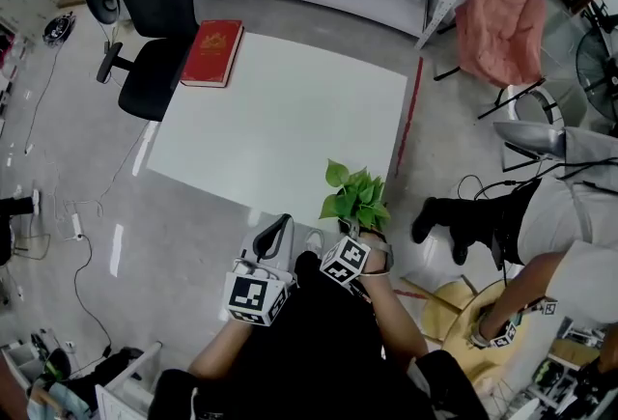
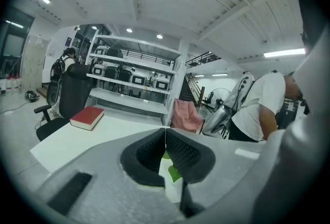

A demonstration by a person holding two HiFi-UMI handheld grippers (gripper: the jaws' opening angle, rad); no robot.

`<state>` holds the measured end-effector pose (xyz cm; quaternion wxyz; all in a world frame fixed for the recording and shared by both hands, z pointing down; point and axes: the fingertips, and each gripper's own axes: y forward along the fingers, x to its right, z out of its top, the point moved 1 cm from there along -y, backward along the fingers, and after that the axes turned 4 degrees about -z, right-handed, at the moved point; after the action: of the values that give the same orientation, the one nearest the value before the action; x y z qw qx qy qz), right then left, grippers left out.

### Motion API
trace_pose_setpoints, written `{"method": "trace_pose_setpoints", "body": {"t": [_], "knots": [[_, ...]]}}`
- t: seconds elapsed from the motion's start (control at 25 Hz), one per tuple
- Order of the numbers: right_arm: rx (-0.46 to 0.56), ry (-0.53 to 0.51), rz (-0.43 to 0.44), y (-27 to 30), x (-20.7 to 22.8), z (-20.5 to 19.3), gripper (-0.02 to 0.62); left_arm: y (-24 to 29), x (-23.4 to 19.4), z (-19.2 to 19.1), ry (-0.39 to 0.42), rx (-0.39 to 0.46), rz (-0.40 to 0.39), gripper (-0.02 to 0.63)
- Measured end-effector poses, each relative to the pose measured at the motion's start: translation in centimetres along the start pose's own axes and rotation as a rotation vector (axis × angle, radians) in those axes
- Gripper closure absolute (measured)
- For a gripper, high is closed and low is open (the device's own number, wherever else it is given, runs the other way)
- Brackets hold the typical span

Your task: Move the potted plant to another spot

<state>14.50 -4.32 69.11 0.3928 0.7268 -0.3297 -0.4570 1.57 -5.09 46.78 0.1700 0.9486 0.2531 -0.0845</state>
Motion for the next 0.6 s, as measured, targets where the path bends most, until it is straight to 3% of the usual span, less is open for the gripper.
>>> {"method": "trace_pose_setpoints", "body": {"t": [0.28,0.6], "knots": [[0.024,-0.033,0.011,-0.2,0.8,1.3,0.577,-0.7,-0.6,0.9,0.001,0.016,0.035,0.589],[0.022,-0.045,0.009,0.8,1.9,3.8,0.577,-0.2,-4.6,1.9,-0.013,0.04,0.057,0.589]]}}
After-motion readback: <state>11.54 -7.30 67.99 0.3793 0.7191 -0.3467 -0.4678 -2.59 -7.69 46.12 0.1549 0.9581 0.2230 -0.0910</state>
